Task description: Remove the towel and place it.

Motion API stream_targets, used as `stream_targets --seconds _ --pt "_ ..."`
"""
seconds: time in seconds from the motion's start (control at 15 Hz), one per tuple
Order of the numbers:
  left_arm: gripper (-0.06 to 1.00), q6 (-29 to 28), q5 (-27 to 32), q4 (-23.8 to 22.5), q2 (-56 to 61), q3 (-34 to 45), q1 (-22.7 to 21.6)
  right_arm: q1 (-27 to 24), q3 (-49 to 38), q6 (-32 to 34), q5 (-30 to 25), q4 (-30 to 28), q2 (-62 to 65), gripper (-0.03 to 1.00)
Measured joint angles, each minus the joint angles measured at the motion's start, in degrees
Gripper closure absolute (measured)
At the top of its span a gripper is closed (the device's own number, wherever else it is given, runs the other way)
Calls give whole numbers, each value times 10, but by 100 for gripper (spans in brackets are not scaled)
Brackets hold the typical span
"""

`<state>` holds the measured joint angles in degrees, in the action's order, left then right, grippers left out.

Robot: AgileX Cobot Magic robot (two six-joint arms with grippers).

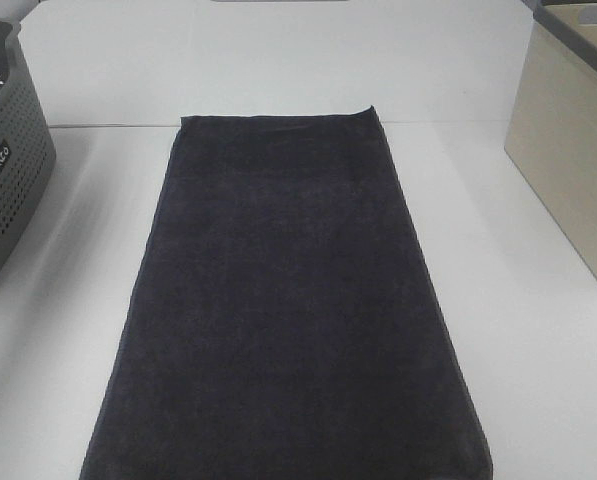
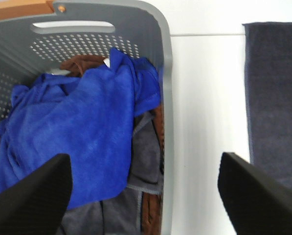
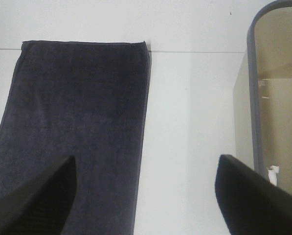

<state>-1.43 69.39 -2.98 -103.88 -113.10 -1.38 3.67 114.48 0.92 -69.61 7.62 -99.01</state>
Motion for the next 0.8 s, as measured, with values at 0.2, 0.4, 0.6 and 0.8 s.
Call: stream_targets --seconds 0.2,0.4,0.6,0.8 --pt "17 -7 -10 13 130 168 1 0 -158 1 -1 -3 135 20" --pt "17 -25 -28 11 297 315 1 0 -328 3 -2 4 280 20" --pt "17 -42 -34 2 454 430 1 0 -479 3 -2 7 419 20" --pt "17 -44 -34 -3 568 525 1 0 -566 3 -3 2 524 20"
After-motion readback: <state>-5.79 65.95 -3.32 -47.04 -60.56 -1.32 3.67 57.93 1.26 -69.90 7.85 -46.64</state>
